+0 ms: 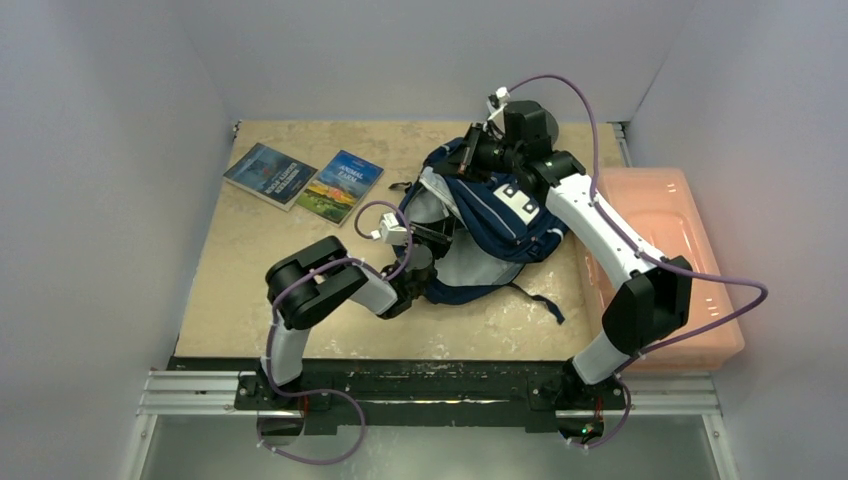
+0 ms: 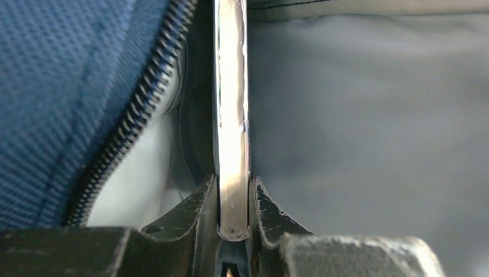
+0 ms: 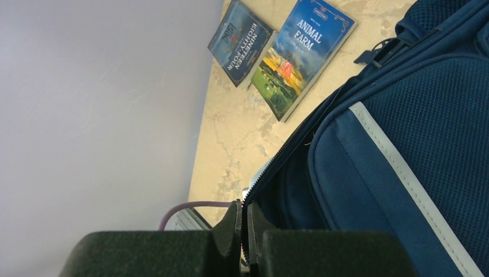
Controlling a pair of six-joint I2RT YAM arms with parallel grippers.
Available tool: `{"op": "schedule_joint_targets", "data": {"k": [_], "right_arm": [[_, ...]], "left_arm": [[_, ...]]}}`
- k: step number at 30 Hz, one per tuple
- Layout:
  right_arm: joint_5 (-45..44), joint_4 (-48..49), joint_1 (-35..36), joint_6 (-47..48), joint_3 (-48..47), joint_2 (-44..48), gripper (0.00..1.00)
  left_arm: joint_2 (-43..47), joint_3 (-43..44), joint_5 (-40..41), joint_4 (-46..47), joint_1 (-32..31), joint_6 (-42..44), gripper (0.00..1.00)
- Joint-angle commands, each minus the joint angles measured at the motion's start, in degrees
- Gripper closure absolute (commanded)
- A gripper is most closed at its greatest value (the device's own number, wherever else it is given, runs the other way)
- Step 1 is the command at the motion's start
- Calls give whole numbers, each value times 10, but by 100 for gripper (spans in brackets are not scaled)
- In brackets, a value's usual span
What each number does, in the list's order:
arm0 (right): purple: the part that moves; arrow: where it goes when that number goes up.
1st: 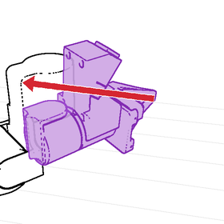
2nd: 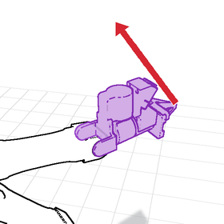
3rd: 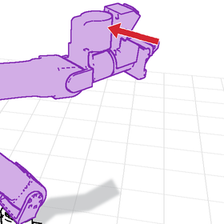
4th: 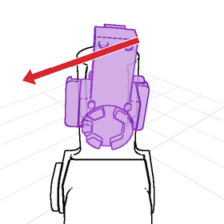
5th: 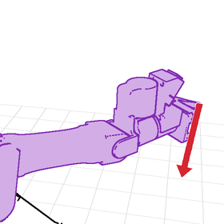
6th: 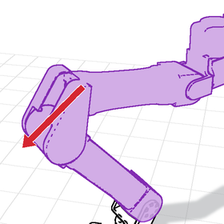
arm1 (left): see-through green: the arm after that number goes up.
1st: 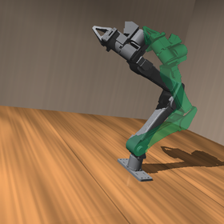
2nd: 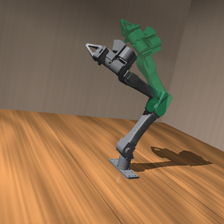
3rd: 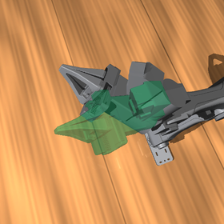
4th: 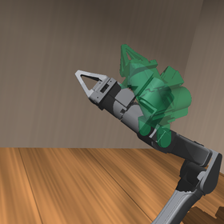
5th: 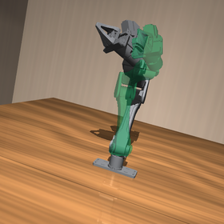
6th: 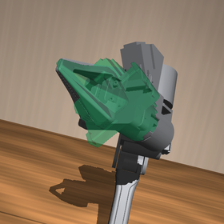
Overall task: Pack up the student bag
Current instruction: Place the book in the student bag.
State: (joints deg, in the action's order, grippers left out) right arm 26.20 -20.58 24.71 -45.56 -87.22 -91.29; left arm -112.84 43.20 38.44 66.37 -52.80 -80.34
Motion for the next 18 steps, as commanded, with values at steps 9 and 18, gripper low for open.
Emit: {"op": "schedule_joint_targets", "data": {"k": [9,18], "right_arm": [[39,111,-10,-12,-24,25,100],[30,114,-14,-3,-13,34,100]], "left_arm": [[-1,49,30,33,-31,7,43],[32,64,-43,-52,-52,28,59]]}}
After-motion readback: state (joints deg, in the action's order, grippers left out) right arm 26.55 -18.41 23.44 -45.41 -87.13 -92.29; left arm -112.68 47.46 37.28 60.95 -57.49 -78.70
